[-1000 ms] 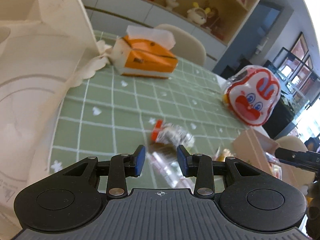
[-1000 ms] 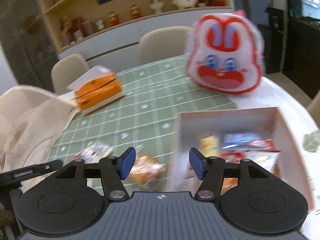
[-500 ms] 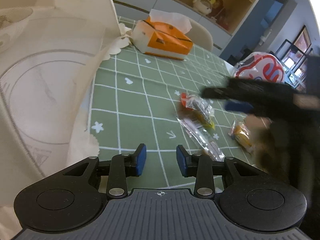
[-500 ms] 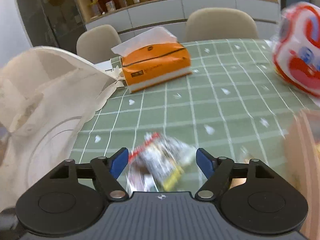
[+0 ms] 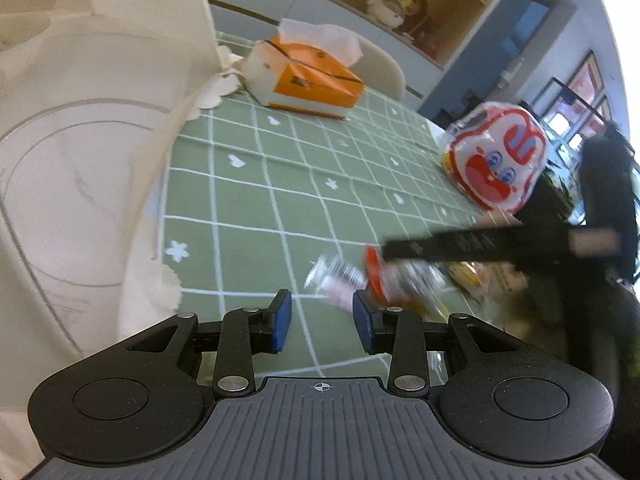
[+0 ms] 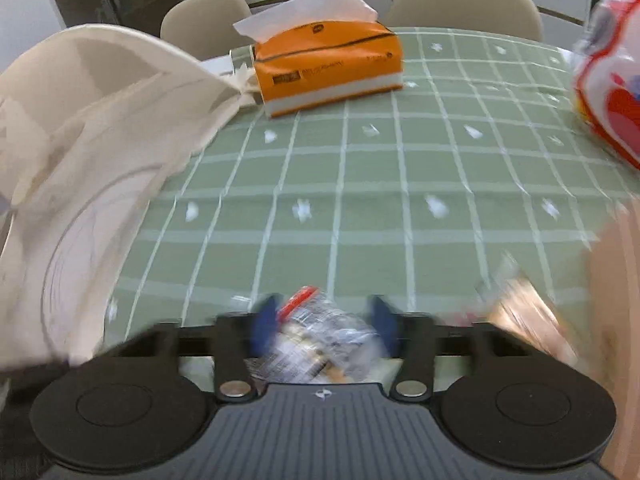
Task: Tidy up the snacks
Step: 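Move both open grippers back over the snacks on the table, then grasp the clear wafer packet with the left gripper while the right grasps a white-red packet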
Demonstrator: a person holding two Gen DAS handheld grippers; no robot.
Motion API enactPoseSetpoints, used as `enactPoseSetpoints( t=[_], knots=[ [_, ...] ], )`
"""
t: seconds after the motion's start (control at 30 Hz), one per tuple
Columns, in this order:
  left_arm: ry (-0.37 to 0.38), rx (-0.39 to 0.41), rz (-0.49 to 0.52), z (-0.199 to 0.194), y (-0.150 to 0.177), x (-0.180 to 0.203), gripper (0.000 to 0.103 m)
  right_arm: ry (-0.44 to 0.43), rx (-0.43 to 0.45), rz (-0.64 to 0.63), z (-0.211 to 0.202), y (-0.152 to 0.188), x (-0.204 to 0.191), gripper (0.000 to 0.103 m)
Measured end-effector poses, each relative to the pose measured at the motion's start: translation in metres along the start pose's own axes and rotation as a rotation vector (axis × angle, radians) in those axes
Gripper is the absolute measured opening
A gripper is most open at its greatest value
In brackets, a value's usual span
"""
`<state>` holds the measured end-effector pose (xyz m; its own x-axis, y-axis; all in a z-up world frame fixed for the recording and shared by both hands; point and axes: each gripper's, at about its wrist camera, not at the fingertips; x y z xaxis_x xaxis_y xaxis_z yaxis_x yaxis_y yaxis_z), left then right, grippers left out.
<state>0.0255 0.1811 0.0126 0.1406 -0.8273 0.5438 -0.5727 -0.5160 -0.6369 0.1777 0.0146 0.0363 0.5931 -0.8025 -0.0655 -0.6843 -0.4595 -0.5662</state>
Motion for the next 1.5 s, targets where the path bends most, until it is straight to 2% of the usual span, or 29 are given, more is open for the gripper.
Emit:
enactPoseSetpoints(
  t=[0.07,0.17,0.3,0.47,0.53,0.6,0.67,0.73,0.83,0.9,0.97,1.1,1.27,1.37,1.5],
  knots=[
    [0.009,-0.013,0.018,0.002,0.002,0.007,0.038,0.004,0.002,0.006,-0.016,0.017,0.01,0.03],
    [0.011,-0.024,0.026,0.007,0.005,0.018,0.038,0.032,0.018,0.01,-0.037,0.044,0.026,0.03],
    [-0.019,-0.022,0.067,0.015,0.007,0.036,0.038,0.096,0.074,-0.006,-0.055,0.075,0.04,0.03],
    [-0.061,-0.059,0.119,0.031,0.011,0.057,0.038,0.084,0.132,0.005,-0.071,0.107,0.054,0.03],
    [-0.071,-0.07,0.129,0.037,0.012,0.063,0.038,0.085,0.166,0.017,-0.076,0.116,0.059,0.035],
    [-0.081,-0.075,0.133,0.041,0.012,0.067,0.038,0.092,0.213,0.029,-0.079,0.125,0.064,0.05],
    [-0.081,-0.078,0.122,0.046,0.01,0.07,0.038,0.092,0.262,0.05,-0.081,0.134,0.07,0.057],
    [-0.074,-0.077,0.101,0.052,0.007,0.069,0.038,0.092,0.295,0.08,-0.079,0.141,0.077,0.057],
    [-0.08,-0.065,0.109,0.062,0.003,0.072,0.038,0.046,0.324,0.141,-0.083,0.143,0.088,0.057],
    [-0.102,-0.062,0.157,0.067,0.004,0.08,0.038,0.018,0.36,0.168,-0.087,0.145,0.095,0.062],
    [-0.129,-0.066,0.214,0.072,0.007,0.09,0.039,-0.011,0.357,0.188,-0.085,0.146,0.1,0.063],
    [-0.159,-0.096,0.324,0.083,0.014,0.11,0.039,-0.011,0.335,0.189,-0.081,0.144,0.099,0.063],
    [-0.215,-0.096,0.537,0.086,0.035,0.127,0.042,-0.014,0.335,0.193,-0.081,0.146,0.1,0.064],
    [-0.227,-0.091,0.59,0.077,0.042,0.125,0.043,-0.011,0.328,0.19,-0.08,0.146,0.1,0.064],
    [-0.253,-0.079,0.573,0.066,0.041,0.113,0.044,-0.01,0.327,0.185,-0.08,0.146,0.099,0.066]
  ],
)
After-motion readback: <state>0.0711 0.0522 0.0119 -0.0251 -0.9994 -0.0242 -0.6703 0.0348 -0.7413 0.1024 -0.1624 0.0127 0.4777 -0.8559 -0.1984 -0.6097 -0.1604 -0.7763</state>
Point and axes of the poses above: each gripper's, at about its wrist camera, not at the fingertips, and z roughly the way its jaws point, x to its right, y to its underside, and after that the axes turned 8 degrees about y, right-handed
